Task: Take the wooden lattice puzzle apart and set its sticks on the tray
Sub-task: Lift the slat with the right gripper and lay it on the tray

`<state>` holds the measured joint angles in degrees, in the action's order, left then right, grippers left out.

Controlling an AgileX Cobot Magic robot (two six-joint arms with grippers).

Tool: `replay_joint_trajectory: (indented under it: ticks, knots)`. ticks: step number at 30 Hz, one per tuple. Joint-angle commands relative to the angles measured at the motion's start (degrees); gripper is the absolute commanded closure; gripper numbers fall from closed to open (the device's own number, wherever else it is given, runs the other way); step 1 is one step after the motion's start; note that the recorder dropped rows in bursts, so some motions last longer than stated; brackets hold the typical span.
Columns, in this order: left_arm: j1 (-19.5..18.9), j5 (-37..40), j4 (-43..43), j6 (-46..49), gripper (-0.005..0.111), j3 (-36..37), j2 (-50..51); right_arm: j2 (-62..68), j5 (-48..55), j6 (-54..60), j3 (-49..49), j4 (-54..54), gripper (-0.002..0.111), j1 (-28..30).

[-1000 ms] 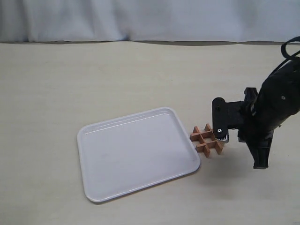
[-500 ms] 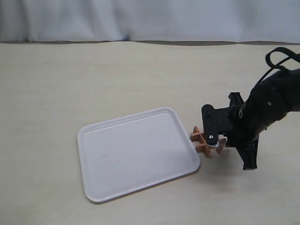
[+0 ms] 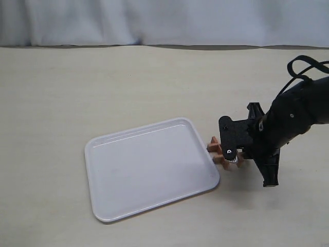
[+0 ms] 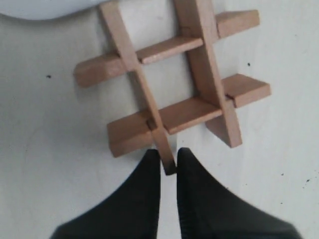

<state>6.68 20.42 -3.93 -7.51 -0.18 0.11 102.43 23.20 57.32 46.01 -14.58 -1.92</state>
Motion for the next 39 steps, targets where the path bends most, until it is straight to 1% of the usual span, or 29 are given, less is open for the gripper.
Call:
replay_joint_trajectory:
  ticks: [1, 12, 19, 21, 24, 28, 31, 35, 39]
  knots:
    - [0.0, -0.6, -0.2, -0.1, 0.107, 0.2, -0.1, 0.1, 0.6, 1.5, -0.1, 0.4, 0.104, -0.2]
    - [0.0, -0.6, 0.1, 0.0, 0.107, 0.2, -0.1, -0.3, 2.1, 2.0, 0.0, 0.4, 0.104, -0.2]
    - [0.0, -0.6, 0.1, 0.0, 0.107, 0.2, -0.1, -6.0, 1.9, 1.8, 0.0, 0.4, 0.104, -0.2]
    - [0.0, -0.6, 0.1, 0.0, 0.107, 0.2, -0.1, -7.6, 0.8, 1.4, 0.0, 1.4, 0.104, -0.2]
    - [0.0, -0.6, 0.1, 0.0, 0.107, 0.2, -0.1, -10.4, -3.2, 1.6, 0.0, 5.8, 0.104, -0.6]
    - [0.0, -0.6, 0.1, 0.0, 0.107, 0.2, -0.1, -12.5, -5.9, 1.8, 0.0, 6.6, 0.104, -5.0]
    - [0.0, -0.7, -0.2, 0.0, 0.107, 0.2, -0.1, -12.5, -7.5, 1.1, 0.0, 6.6, 0.104, -10.2]
    - [0.0, -0.7, -0.1, 0.0, 0.107, 0.2, -0.1, -11.4, -9.7, -2.8, 0.1, 6.6, 0.104, -17.1]
    - [0.0, -0.7, -0.1, 0.0, 0.107, 0.2, -0.1, -8.9, -10.3, -7.6, 2.1, 6.6, 0.104, -22.4]
